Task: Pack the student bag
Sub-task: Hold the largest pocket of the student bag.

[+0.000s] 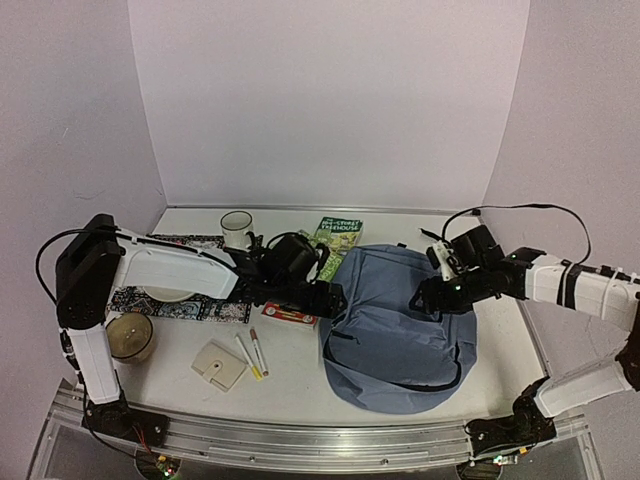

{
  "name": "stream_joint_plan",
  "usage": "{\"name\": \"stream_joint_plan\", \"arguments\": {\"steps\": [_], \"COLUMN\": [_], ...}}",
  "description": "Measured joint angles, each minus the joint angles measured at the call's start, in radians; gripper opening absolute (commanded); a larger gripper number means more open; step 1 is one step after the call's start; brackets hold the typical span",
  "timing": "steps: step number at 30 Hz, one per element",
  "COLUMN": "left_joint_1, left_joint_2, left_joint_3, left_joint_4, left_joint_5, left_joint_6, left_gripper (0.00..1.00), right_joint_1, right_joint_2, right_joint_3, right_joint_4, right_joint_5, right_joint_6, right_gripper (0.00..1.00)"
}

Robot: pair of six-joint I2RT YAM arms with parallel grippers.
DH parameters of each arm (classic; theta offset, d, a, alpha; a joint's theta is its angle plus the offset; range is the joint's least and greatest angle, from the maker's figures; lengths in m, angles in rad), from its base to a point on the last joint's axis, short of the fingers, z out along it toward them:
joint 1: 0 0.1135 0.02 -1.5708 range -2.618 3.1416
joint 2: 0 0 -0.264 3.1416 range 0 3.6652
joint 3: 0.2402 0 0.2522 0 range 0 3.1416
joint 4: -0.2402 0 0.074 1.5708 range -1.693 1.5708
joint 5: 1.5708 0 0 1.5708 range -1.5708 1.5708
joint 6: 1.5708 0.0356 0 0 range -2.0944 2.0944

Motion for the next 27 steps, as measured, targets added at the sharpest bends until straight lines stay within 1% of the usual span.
{"name": "stream_joint_plan", "arguments": {"steps": [3, 7, 10, 14, 18, 24, 25, 27], "left_joint_1": [-0.004, -0.008, -0.009, -0.009, -0.004, 0.004, 0.005, 0.007], "left_joint_2": [0.0, 0.0, 0.0, 0.008, 0.04, 0.125, 0.137, 0.151], "left_joint_3": [-0.023, -0.046, -0.055, -0.055, -0.054, -0.027, -0.023, -0.013], "left_joint_4": [0.0, 0.018, 0.049, 0.091, 0.134, 0.149, 0.152, 0.155], "left_joint_5": [0.034, 0.074, 0.082, 0.078, 0.07, 0.072, 0.074, 0.083], "left_joint_6": [-0.045, -0.095, -0.127, -0.163, -0.193, -0.213, -0.214, -0.216], "left_gripper": [0.8, 0.73, 0.64, 0.55, 0.53, 0.51, 0.47, 0.35], "right_joint_1": [0.081, 0.141, 0.173, 0.198, 0.212, 0.223, 0.225, 0.23], "right_joint_2": [0.036, 0.086, 0.114, 0.165, 0.224, 0.3, 0.311, 0.335], "right_joint_3": [0.01, 0.01, -0.007, -0.036, -0.052, -0.06, -0.06, -0.06], "right_joint_4": [0.049, 0.126, 0.218, 0.344, 0.446, 0.544, 0.557, 0.587], "right_joint_5": [-0.033, -0.074, -0.113, -0.177, -0.219, -0.257, -0.262, -0.269], "right_joint_6": [0.006, 0.008, 0.001, -0.022, -0.05, -0.085, -0.092, -0.105], "right_gripper": [0.62, 0.64, 0.64, 0.64, 0.64, 0.64, 0.64, 0.64]}}
